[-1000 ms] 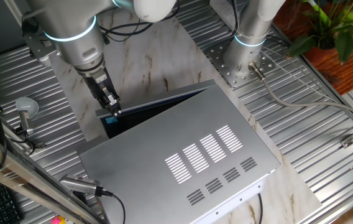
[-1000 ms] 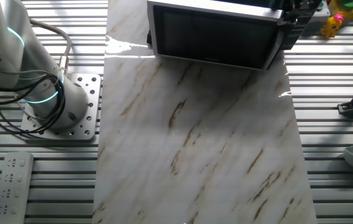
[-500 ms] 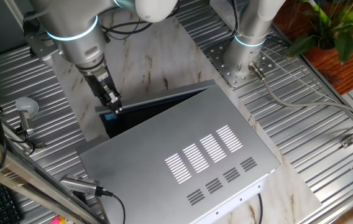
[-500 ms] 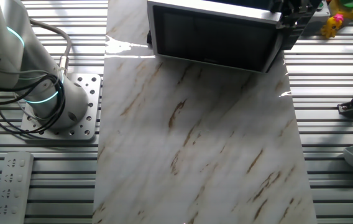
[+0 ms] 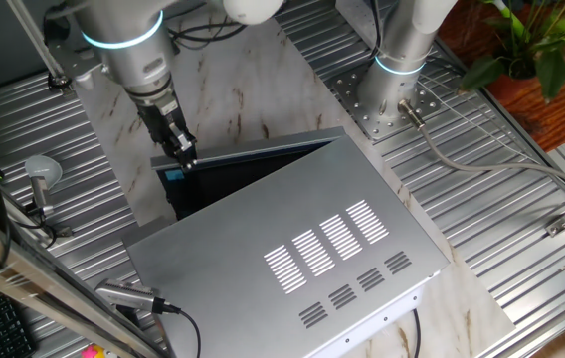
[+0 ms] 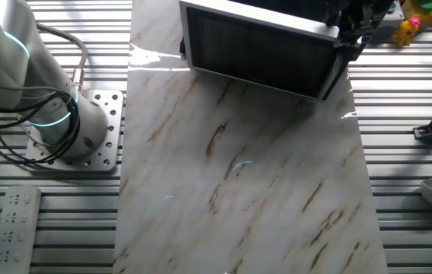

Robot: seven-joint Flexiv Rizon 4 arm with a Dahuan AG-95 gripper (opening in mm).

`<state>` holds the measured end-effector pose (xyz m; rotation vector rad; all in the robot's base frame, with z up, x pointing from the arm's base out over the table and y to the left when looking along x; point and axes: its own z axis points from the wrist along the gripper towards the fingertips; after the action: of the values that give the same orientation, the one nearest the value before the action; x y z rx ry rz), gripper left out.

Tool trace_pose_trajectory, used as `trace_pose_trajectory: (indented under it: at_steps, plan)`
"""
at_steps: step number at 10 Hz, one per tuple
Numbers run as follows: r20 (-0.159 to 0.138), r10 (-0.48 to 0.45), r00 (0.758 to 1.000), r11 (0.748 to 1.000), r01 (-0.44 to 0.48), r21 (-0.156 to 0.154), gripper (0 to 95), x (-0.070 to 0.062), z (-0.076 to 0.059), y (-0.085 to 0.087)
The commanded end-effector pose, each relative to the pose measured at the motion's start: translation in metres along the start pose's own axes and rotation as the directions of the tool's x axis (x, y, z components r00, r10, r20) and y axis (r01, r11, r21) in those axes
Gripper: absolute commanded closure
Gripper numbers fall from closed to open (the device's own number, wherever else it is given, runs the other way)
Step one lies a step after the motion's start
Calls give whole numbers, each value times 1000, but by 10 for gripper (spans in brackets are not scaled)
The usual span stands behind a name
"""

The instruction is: Open the microwave door

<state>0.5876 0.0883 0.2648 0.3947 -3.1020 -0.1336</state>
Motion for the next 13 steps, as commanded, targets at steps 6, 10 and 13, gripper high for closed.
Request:
trace_pose_trajectory:
  at_steps: [6,10,13]
  plan:
    - [-12,17,1000,1000,-17,-5,570,-4,1,0]
    - [-18,25,1000,1000,-25,-11,570,-10,-1,2]
    - [-20,16,1000,1000,-16,-3,570,-14,-1,4]
